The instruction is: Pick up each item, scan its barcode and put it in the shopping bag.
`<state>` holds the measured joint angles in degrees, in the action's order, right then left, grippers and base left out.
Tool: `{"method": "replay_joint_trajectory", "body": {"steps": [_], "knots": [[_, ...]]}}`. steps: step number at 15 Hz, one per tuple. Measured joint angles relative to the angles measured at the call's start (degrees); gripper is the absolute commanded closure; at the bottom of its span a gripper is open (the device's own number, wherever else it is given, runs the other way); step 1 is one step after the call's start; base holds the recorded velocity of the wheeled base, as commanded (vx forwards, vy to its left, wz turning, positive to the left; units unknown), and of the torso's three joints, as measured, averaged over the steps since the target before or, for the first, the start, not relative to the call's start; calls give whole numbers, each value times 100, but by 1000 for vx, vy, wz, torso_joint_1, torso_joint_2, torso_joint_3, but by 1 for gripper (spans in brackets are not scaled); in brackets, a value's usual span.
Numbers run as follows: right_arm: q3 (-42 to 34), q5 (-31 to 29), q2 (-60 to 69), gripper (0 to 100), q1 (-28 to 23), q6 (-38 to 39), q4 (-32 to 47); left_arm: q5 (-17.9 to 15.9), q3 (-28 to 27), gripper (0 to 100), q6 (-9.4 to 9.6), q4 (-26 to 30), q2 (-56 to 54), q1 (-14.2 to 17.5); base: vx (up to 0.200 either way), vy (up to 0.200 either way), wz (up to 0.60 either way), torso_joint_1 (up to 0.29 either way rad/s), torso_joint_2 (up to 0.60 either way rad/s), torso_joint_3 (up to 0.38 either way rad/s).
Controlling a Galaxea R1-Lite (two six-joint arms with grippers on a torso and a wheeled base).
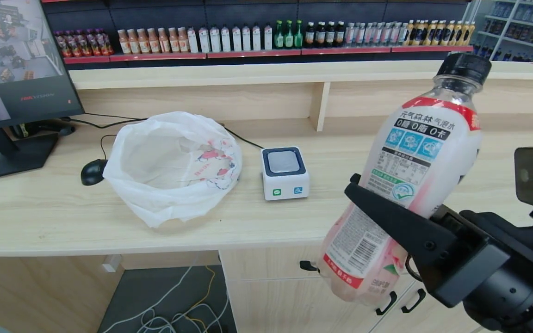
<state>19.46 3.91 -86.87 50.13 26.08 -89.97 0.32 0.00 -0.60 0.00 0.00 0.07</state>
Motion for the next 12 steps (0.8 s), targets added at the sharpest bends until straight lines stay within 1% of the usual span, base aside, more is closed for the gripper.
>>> {"method": "replay_joint_trajectory", "body": {"steps": [4, 12], "knots": [[133, 2, -45, 100, 4, 1063, 5, 1, 0, 0, 0, 0, 0, 0, 0, 0, 0, 0, 0, 0], [179, 7, -73, 100, 391, 1191, 6, 0, 0, 0, 2, 0, 0, 0, 0, 0, 0, 0, 0, 0]]}}
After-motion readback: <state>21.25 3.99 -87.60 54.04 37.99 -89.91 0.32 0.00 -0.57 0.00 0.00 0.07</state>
